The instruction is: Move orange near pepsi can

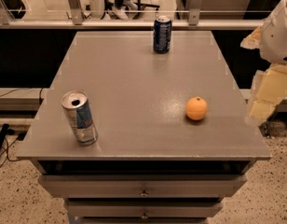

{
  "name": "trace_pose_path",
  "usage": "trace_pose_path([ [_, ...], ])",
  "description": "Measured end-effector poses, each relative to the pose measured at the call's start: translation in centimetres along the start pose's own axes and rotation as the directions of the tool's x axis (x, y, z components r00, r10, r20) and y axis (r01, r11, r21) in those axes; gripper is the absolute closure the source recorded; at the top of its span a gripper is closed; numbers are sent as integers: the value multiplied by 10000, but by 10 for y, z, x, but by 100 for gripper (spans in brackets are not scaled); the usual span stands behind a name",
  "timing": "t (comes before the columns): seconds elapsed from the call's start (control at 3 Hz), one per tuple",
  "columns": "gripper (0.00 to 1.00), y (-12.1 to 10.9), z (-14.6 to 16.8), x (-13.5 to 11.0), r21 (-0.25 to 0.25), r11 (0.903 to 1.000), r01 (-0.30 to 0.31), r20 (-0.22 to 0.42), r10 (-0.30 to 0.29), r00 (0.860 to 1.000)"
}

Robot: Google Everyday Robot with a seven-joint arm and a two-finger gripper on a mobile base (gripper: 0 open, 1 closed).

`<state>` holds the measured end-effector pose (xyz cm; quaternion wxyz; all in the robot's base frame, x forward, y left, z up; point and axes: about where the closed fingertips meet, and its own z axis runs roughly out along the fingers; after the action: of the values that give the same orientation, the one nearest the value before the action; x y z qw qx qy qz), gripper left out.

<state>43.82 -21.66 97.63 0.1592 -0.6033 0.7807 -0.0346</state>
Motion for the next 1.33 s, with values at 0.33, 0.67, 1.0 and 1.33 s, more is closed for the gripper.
trace_pose_path([
  [0.33, 0, 0, 0, 0, 2, 10000, 0, 1, 0, 10000],
  [0.67, 0, 1, 28, -7, -219, 9991, -373, 301, 379, 9988],
  [1.0, 0, -3, 88, -23, -913, 9886, -1197, 893, 1279, 9878],
  [1.33, 0, -6, 108, -35, -1272, 9796, -1559, 1177, 1709, 9782],
])
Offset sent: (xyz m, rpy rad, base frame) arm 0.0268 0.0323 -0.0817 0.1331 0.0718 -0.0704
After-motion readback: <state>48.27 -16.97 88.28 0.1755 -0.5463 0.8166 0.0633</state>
